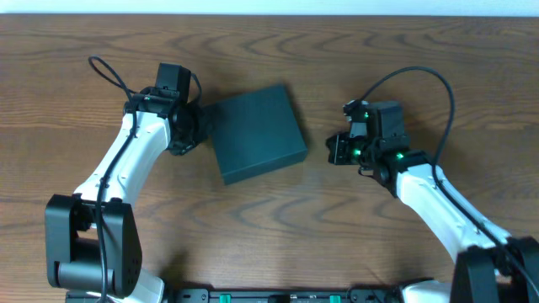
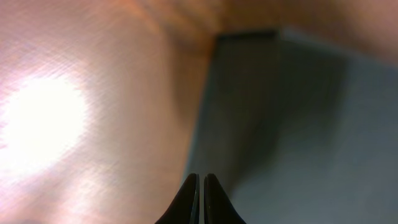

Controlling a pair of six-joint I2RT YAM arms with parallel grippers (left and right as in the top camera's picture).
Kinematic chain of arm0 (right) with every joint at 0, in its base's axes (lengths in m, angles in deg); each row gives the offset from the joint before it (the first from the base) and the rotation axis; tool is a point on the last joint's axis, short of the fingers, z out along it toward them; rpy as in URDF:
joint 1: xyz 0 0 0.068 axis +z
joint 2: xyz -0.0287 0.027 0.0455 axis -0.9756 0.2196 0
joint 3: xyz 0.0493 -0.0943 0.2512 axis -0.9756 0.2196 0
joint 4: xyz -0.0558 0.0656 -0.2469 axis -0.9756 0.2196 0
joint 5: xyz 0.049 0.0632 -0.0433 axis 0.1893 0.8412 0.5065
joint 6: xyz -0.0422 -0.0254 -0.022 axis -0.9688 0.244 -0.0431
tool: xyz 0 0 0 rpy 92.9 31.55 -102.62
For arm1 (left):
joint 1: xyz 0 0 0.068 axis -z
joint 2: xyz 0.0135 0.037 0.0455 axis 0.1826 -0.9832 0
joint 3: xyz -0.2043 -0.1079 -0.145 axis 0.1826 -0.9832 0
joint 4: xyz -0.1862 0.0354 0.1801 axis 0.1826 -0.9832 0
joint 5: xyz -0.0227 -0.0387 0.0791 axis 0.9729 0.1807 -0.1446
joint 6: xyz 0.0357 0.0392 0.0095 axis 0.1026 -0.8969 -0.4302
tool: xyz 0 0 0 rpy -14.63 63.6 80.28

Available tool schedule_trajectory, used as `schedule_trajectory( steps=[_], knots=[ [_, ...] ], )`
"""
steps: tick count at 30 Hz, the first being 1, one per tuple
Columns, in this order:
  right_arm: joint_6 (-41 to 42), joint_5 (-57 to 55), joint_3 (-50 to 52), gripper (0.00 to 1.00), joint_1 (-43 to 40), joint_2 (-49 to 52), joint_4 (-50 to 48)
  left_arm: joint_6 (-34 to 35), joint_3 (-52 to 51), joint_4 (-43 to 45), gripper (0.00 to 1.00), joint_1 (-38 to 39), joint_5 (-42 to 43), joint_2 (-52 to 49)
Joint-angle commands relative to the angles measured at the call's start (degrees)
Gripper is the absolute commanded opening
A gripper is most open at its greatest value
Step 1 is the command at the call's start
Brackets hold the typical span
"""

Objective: Pack container

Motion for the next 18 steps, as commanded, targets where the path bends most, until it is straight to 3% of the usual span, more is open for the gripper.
schedule_trajectory(
  steps=[1, 5, 18],
  knots=[
    [-1.4, 9.2, 0.2, 0.01, 1.0, 3.7, -1.6, 1.4, -0.1, 2.8, 0.06, -0.5, 5.2, -2.8],
    [-1.2, 16.1, 0.2, 0.01, 1.3, 7.0, -5.3, 2.3, 0.0, 6.6, 0.06, -0.7, 11.7, -7.8],
    [-1.2, 20.3, 0.2, 0.01, 2.0, 7.2, -5.6, 1.4, 0.0, 9.0, 0.06, -0.7, 12.4, -9.4]
  ],
)
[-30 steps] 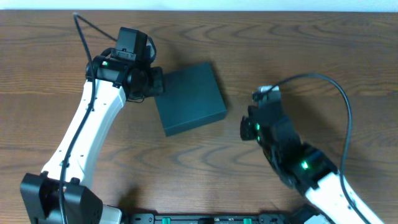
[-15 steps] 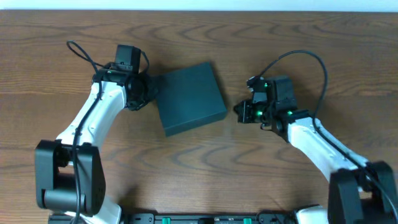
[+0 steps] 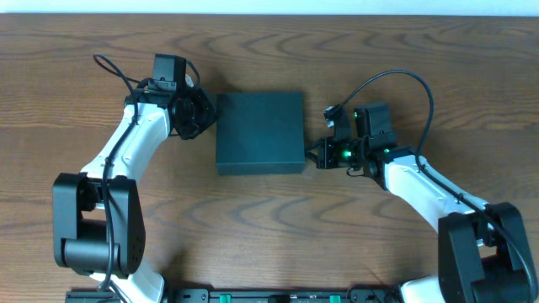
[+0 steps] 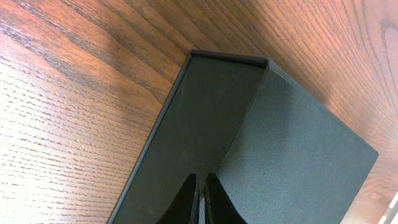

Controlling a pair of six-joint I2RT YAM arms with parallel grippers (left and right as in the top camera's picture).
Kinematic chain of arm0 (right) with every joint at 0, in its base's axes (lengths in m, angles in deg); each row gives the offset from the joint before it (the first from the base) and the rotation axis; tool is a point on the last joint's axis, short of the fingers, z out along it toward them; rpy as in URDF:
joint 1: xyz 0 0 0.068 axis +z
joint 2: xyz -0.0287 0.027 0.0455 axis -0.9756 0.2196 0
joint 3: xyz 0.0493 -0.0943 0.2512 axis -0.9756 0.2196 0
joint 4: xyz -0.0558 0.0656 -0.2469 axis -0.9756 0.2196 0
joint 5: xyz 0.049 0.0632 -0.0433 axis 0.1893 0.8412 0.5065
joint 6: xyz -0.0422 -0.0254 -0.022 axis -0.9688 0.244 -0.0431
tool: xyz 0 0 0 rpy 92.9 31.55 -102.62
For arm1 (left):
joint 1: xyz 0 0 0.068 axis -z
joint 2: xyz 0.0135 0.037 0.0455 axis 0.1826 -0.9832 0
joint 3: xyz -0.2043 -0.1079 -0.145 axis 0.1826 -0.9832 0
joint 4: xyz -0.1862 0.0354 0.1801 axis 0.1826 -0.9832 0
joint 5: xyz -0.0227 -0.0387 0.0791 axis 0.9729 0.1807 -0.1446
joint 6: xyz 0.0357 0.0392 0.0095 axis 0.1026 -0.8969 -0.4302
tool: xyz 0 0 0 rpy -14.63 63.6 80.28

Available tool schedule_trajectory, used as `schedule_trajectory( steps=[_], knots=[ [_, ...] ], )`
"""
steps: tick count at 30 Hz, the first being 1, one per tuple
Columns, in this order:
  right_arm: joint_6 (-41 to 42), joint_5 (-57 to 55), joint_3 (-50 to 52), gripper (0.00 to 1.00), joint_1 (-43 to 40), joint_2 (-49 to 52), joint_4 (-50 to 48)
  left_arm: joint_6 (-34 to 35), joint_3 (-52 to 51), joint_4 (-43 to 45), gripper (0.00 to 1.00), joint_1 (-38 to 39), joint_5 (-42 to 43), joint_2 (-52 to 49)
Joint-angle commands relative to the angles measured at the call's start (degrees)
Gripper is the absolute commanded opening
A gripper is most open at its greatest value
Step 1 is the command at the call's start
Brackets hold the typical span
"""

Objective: Pack container

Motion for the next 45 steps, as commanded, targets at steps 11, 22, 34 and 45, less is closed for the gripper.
schedule_trajectory(
  steps=[11, 22, 34, 45],
  knots=[
    [-1.8, -4.8, -1.4, 0.01, -2.2, -0.7, 6.6, -0.3, 0.9, -7.2, 0.06, -0.6, -6.5, -0.7],
    [-19.1, -18.7, -17.3, 0.01, -6.8, -16.7, 33.2, -6.9, 4.5, -23.0, 0.06, -0.9, -13.1, 29.8],
    [-19.1, -14.4, -19.3, 0.99, -5.2, -40.1, 34.8, -12.2, 4.5, -37.9, 0.95, -0.9, -17.7, 63.0],
    [-19.1, -14.4, -19.3, 0.99, -5.2, -41.3, 34.9, -12.2, 4.5, -49.3, 0.95, -0.9, -17.7, 67.1]
  ],
)
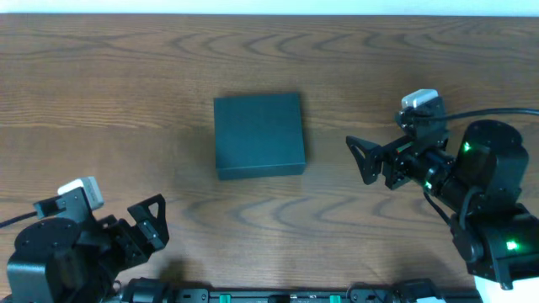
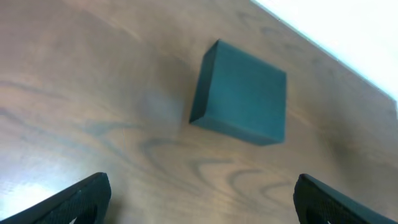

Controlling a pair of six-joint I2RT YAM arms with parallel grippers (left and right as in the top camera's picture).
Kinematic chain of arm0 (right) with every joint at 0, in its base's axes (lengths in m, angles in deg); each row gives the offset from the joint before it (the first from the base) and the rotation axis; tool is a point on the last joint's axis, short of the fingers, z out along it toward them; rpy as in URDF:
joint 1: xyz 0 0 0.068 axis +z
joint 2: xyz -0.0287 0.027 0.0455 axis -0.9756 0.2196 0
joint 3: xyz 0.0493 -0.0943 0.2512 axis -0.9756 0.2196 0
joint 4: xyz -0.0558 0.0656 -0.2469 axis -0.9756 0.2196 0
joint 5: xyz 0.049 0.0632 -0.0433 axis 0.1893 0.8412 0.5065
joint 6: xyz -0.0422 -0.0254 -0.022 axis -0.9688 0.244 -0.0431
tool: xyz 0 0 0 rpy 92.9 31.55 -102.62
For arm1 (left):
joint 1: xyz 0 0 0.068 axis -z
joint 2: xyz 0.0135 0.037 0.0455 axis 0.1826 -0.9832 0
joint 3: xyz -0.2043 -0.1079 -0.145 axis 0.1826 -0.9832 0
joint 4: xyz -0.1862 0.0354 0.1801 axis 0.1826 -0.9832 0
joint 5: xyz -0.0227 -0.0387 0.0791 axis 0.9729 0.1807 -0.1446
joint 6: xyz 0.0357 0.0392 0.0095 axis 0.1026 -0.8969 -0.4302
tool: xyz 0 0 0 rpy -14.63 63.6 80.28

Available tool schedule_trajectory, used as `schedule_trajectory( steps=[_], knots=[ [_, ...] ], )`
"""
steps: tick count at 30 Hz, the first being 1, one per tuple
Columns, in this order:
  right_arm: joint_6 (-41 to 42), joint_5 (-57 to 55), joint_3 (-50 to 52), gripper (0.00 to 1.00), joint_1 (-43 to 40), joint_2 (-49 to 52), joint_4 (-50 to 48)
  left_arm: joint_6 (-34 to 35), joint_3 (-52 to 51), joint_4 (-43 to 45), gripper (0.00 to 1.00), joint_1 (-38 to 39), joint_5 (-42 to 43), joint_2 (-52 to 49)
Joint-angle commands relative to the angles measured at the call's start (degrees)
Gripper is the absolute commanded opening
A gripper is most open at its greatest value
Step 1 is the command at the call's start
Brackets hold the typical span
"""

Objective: Pack container

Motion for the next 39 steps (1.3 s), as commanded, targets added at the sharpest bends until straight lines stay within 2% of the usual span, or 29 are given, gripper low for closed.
schedule_trajectory(
  steps=[1, 5, 8, 11, 14, 19, 26, 31, 39],
  knots=[
    [-0.6, 0.4, -0.7, 0.99, 0.3, 0.3, 0.5, -1.0, 0.2, -1.7, 0.95, 0.0, -1.0, 0.0],
    [-0.6, 0.4, -0.7, 0.99, 0.3, 0.5, 0.5, -1.1, 0.2, -2.7, 0.95, 0.4, -1.0, 0.3],
    [-0.6, 0.4, -0.7, 0.99, 0.3, 0.5, 0.5, -5.1, 0.2, -4.0, 0.95, 0.2, -5.9, 2.6],
    [-0.6, 0.4, -0.7, 0.99, 0.3, 0.5, 0.5, -5.3, -1.4, -0.7, 0.95, -1.5, -10.6, 7.6],
    [-0.6, 0.4, -0.6, 0.99, 0.3, 0.5, 0.5, -10.1, -7.6, 8.0, 0.95, -4.0, -12.0, 14.2],
    [-0.6, 0.4, -0.7, 0.99, 0.3, 0.5, 0.5, -16.5, -26.5, 21.9, 0.95, -8.4, -11.8, 26.8],
    [-0.6, 0.4, -0.7, 0.99, 0.3, 0.5, 0.5, -16.6, -51.4, 34.7, 0.95, -8.9, -11.6, 35.0],
    [-0.6, 0.4, -0.7, 0.99, 0.3, 0.5, 0.5, -16.7, -57.9, 37.5, 0.95, -8.9, -11.5, 36.5],
    [-0.6, 0.4, -0.6, 0.99, 0.3, 0.5, 0.5, -16.7, -61.3, 37.2, 0.95, -8.8, -13.0, 36.5]
  ],
)
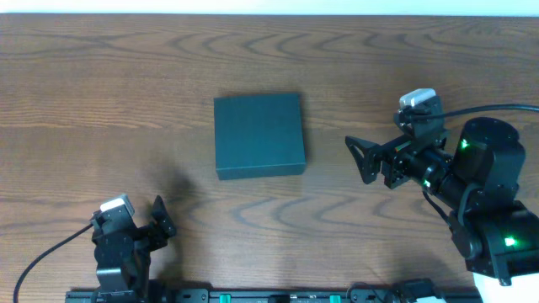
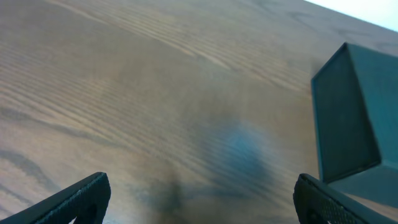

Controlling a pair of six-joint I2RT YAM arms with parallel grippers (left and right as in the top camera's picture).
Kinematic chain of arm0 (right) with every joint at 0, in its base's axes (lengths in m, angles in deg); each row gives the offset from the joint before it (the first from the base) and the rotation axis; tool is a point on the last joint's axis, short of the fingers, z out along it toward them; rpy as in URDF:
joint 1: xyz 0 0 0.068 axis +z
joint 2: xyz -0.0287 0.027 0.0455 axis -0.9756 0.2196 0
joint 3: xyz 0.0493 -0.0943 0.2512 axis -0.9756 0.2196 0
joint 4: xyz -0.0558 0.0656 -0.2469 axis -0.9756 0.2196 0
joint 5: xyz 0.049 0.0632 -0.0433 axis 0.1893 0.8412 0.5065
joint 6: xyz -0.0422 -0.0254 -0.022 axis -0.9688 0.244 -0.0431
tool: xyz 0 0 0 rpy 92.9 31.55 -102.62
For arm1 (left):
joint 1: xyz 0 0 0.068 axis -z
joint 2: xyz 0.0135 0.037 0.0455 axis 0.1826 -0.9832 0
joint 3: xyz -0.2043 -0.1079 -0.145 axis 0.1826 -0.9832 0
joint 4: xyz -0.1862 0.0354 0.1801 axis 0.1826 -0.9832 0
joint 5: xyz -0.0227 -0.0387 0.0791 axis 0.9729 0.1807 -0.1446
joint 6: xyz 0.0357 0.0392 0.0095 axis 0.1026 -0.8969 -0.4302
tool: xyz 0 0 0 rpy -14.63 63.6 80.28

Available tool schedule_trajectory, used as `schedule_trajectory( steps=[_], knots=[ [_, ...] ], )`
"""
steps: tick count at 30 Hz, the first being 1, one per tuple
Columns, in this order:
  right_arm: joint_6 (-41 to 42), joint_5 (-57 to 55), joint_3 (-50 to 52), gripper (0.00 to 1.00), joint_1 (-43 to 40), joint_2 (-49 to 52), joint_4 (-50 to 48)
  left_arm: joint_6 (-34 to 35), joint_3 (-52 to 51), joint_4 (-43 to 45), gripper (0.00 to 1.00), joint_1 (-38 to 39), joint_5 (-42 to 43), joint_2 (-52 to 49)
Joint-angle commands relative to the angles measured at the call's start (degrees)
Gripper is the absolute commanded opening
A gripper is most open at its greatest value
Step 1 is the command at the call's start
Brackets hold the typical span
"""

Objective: Pack container

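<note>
A dark green box (image 1: 258,135) with its lid on lies flat in the middle of the wooden table (image 1: 101,93), square to the table's edges. My left gripper (image 1: 141,225) sits low at the front left, well short of the box, open and holding nothing. In the left wrist view the wide-spread left gripper (image 2: 202,202) frames bare wood, and the box (image 2: 348,118) shows at the right edge. To the right of the box, a gap away, my right gripper (image 1: 360,160) is open and points at it, nothing between its fingers.
A dark cable (image 1: 50,252) trails from the left arm toward the front left corner. The right arm's body (image 1: 480,194) fills the front right. A dark rail (image 1: 269,295) runs along the front edge. A pale wall strip borders the far edge.
My left arm has folded down lower at the front left, and its wrist camera is now nearer the table with the box at the right edge. The right arm and box have not moved.
First the box lay skewed, my shut left gripper at its left side and the right gripper near its right. Then it lay square with a gripper on each side. Later both arms stood back at the front, open, and the left has since sunk lower.
</note>
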Motion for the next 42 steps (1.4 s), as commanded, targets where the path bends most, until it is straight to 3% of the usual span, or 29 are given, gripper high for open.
schedule_trajectory(
  steps=[1, 8, 37, 42],
  knots=[
    [-0.6, 0.4, -0.6, 0.99, 0.3, 0.0, 0.1, -0.6, -2.0, 0.3, 0.95, -0.1, -1.3, 0.6],
    [-0.6, 0.4, -0.6, 0.99, 0.3, 0.0, 0.1, -0.6, -6.8, 2.7, 0.95, -0.1, -0.9, 0.6],
    [-0.8, 0.2, -0.5, 0.99, 0.3, -3.8, 1.0, -1.3, -6.8, 2.7, 0.95, 0.0, -0.8, 0.6],
    [-4.5, -14.5, 3.8, 0.99, 0.3, -11.0, 4.0, -1.3, -6.8, 2.7, 0.95, 0.0, -0.8, 0.6]
  ],
)
